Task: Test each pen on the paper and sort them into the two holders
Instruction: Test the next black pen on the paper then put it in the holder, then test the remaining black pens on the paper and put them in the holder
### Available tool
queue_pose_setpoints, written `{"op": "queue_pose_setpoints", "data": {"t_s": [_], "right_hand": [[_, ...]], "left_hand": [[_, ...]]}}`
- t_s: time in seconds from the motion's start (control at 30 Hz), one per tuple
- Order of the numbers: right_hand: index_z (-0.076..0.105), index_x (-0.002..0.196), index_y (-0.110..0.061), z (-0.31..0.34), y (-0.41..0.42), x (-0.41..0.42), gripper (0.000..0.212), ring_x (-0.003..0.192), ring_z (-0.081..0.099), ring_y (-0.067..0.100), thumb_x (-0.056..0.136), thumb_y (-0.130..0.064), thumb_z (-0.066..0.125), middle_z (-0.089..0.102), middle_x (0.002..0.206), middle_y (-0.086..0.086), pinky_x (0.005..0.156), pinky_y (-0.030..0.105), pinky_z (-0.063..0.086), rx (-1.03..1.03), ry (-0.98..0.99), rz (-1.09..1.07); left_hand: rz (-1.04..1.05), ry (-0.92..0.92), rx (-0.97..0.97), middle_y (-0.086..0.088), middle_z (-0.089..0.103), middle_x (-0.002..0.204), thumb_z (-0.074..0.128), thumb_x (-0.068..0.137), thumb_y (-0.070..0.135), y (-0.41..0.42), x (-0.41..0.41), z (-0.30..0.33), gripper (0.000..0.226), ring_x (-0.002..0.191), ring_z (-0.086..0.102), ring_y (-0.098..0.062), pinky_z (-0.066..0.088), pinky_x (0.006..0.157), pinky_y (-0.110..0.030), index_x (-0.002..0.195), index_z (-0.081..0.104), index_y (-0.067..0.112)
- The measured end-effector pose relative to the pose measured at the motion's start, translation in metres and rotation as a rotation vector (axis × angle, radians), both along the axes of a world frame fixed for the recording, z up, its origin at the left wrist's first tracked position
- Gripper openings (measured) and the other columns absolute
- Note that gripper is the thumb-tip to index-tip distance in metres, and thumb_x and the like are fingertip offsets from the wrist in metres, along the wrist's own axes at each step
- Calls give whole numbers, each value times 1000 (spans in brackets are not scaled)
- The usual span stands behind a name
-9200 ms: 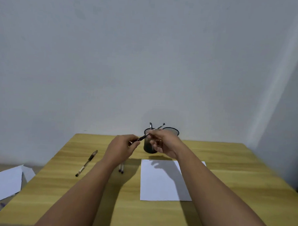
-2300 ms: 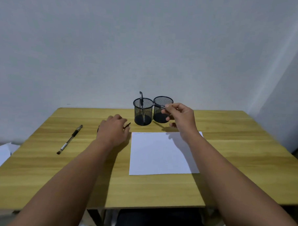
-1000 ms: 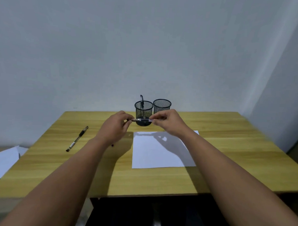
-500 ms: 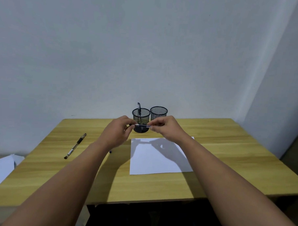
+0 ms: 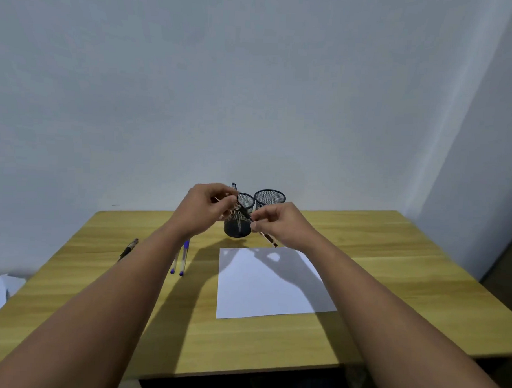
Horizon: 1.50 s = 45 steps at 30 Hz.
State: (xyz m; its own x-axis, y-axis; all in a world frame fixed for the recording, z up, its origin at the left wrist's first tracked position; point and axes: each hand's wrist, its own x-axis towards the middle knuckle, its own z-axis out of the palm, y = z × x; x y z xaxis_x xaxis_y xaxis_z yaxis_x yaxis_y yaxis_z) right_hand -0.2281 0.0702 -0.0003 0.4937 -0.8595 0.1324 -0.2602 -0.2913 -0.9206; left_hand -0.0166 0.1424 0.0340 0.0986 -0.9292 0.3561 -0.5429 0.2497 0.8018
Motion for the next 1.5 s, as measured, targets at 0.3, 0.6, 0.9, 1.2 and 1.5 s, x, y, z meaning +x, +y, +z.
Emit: {"op": "queue_pose_setpoints", "data": {"t_s": [0.3,0.6,0.9,1.2,1.5], "right_hand": [[66,78,-26,16,-73,27,21,63,56,9,83,-10,78,61,65,-10,69,25,49,-244,29,-315],[70,89,-25,2,-120,91,14,84,73,22,76,-24,74,75,78,-5,81,40,61,-360,227,-258],[72,126,-20,7,-109,94,37,92,64,19,89,-22,73,75,104,-4,88,33,53,-456,297,-308],[78,93,-28,32,-37,128,9,98,72,22,86,-25,72,77,92,-6,91,39,59,-400,296,-157],[80,87,-13,-6,26,215,9,76,72,19,89,-13,71,75,80,-1,78,37,64,-236,451,111]], "left_hand": [[314,-123,150,4,53,142,81,70,64,-61,20,-69,105,125,54,-15,49,103,-43,156,34,27],[397,-140,159,19,71,112,72,50,85,-107,13,-106,89,105,67,-10,54,93,-45,125,58,40],[349,-167,178,18,71,115,73,59,79,-90,8,-91,77,104,67,-10,57,86,-42,124,60,41],[588,-284,248,9,70,126,61,88,62,-4,96,-64,54,112,65,-13,56,91,-39,128,66,26],[763,-336,401,6,73,113,62,91,36,71,177,-86,30,101,67,-19,55,81,-34,119,70,27]]}}
